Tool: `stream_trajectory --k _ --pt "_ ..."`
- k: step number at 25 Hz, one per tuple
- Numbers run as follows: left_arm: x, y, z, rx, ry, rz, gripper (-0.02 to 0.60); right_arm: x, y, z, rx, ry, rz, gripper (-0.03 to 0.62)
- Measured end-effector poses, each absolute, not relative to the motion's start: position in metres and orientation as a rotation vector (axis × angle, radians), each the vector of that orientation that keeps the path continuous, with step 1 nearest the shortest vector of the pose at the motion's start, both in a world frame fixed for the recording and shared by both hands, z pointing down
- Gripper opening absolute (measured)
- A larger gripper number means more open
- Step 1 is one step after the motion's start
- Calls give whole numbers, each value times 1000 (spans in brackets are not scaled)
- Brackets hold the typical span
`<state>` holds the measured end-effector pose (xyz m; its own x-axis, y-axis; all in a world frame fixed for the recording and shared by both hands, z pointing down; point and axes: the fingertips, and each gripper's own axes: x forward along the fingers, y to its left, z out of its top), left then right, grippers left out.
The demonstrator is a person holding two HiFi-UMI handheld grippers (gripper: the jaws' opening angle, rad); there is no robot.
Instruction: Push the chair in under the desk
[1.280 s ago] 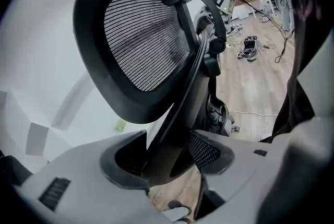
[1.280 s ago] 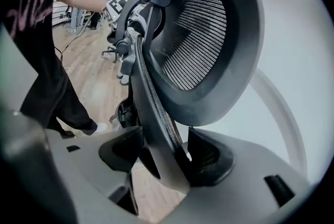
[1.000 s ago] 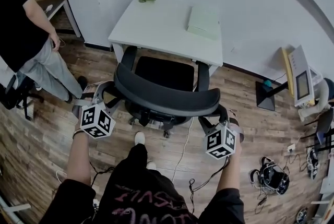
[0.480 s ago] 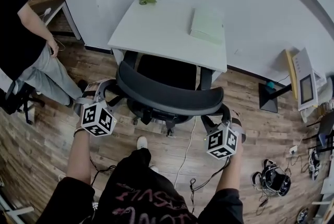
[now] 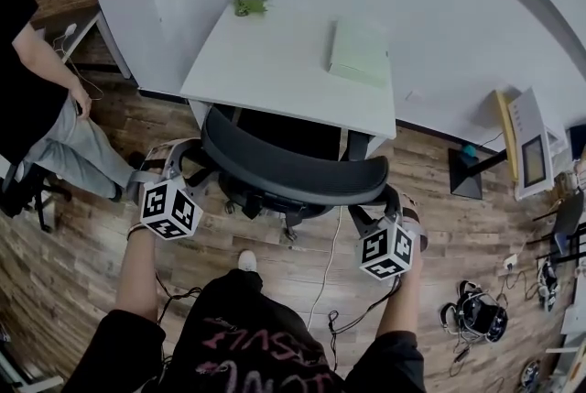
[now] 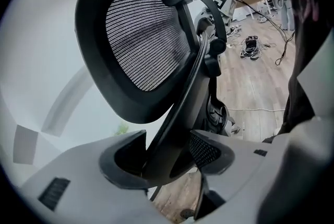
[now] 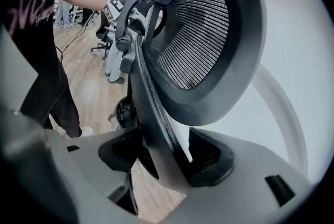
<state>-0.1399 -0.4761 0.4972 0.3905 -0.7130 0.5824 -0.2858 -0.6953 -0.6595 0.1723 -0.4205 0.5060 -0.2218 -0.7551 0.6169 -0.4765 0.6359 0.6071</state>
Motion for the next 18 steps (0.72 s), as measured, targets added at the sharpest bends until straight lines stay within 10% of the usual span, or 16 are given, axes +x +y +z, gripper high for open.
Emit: stream_trajectory --k 18 --pt "-130 -552 498 -2221 816 -1223 267 182 -492 510 1007 -1826 -300 273"
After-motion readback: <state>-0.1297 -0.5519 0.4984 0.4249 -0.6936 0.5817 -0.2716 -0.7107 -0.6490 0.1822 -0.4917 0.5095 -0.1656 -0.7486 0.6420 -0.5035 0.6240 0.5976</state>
